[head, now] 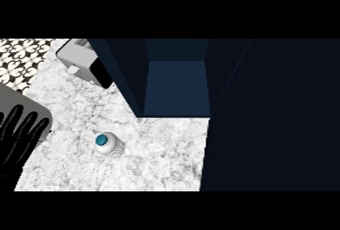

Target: Pick up the bottled water, place it into the cabinet and close the cabinet

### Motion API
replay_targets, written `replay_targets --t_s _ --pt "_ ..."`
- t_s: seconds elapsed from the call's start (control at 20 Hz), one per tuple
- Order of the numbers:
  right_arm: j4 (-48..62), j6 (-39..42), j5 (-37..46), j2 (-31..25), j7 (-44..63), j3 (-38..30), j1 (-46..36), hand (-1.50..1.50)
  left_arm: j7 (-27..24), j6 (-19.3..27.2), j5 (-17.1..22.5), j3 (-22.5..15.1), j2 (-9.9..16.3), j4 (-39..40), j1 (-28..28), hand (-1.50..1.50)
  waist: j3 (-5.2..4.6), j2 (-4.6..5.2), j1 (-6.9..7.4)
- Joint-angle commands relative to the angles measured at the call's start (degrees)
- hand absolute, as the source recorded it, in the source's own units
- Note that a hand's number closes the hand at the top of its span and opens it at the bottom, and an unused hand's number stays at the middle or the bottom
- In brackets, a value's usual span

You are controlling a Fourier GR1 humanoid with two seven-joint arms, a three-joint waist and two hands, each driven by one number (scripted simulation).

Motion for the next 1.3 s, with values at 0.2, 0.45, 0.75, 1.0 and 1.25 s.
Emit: replay_targets --t_s 0.2,0.45,0.75,1.0,1.25 --pt "-9.59 -0.96 3.46 1.36 5.02 6.65 4.54 -1.5 8.25 0.01 7.51 4.52 1.43 -8.28 5.36 -1.5 0.04 -0.01 -0.12" --pt "-7.66 -3.28 4.75 2.63 10.55 7.75 -2.08 -1.5 15.9 4.1 12.11 8.99 4.86 -7.04 -1.23 -1.5 0.03 0.13 -0.16" --pt "-8.74 -4.5 10.46 2.75 7.76 14.31 3.65 -1.5 6.81 -5.88 0.16 5.25 -0.16 -2.33 5.47 -1.5 0.01 0.03 -0.23" --pt "-7.54 -6.05 11.67 2.65 9.83 14.33 -0.63 -1.5 5.84 -6.14 -4.36 2.92 -1.37 3.42 1.22 -1.5 0.0 0.11 -0.26" --pt "-12.36 -8.21 12.06 2.17 14.81 15.52 -1.43 -1.5 2.21 -6.41 -8.65 2.91 -2.85 11.57 -0.79 -1.5 -0.02 0.11 -0.48"
